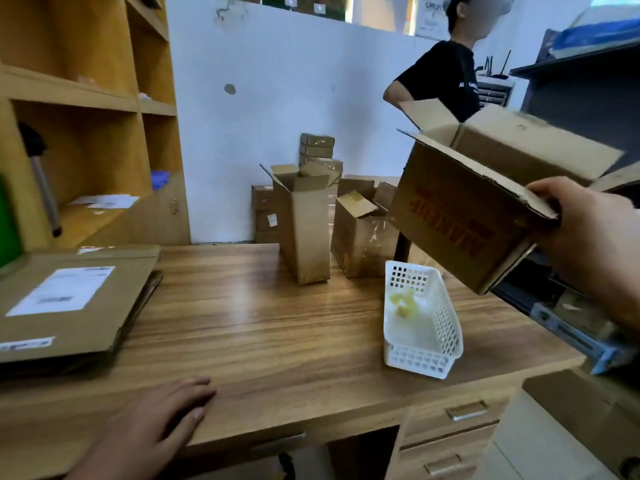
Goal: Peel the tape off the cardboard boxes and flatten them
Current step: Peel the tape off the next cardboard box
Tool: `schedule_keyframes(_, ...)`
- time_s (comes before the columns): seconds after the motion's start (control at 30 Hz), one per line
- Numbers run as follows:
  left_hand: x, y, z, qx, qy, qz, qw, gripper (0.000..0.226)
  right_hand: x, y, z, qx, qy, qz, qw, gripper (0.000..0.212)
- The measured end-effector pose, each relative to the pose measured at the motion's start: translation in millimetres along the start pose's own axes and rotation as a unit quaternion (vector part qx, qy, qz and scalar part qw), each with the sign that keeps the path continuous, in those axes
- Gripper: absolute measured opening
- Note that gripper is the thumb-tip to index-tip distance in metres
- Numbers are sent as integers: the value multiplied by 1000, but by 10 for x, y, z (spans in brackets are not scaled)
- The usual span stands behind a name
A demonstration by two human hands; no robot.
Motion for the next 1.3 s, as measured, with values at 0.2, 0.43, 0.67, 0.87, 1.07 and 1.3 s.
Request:
schedule_keyframes(0.2,16,-162,110,-32,-34,4,999,31,-320,659,-357,61,95,65,991,46)
schedule_keyframes(0.43,-33,-199,249,-61,-69,25,995,35,-663,1314,-814,94,154,152,972,45)
schedule_keyframes(0.67,-97,-302,614,-56,-133,44,989,36,-1116,1775,-1167,133,238,231,934,46)
schedule_keyframes(0.87,-81,-407,886,-20,-187,35,982,51,-1443,1898,-1393,167,276,260,910,48)
schedule_keyframes(1.07,-6,-474,939,2,-180,43,983,53,-1401,1880,-1431,184,275,257,908,47)
schedule_keyframes(1.3,212,-624,1162,42,-217,0,975,59,-1267,1797,-1331,302,317,174,882,31)
Point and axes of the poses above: each hand's wrist, its own x-axis towards the middle knuckle, its own z-axis out of the back of the hand, y = z × x, the point moved 5 cm from there along x, towards the middle knuckle, and after that the axes turned 13 degrees about -z, right-handed, at the moved point
